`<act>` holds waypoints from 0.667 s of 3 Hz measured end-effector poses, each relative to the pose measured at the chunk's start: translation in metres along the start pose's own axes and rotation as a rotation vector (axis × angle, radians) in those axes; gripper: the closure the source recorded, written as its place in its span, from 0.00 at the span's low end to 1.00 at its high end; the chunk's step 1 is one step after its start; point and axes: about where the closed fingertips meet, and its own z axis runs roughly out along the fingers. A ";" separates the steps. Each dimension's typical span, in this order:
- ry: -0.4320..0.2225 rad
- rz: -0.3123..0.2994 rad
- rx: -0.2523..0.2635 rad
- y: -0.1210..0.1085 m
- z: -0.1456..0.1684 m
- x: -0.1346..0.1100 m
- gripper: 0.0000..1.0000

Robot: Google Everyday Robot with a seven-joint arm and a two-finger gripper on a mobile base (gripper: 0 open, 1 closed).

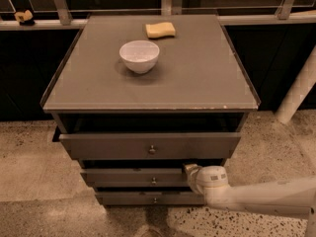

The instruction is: Open middle drawer

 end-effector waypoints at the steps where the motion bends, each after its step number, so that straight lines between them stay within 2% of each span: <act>1: 0.015 -0.012 -0.004 0.007 -0.003 -0.001 1.00; 2: 0.030 -0.016 -0.017 0.041 -0.015 -0.008 1.00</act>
Offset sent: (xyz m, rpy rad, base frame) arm -0.0983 -0.0086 -0.0252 -0.0620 0.0202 -0.0102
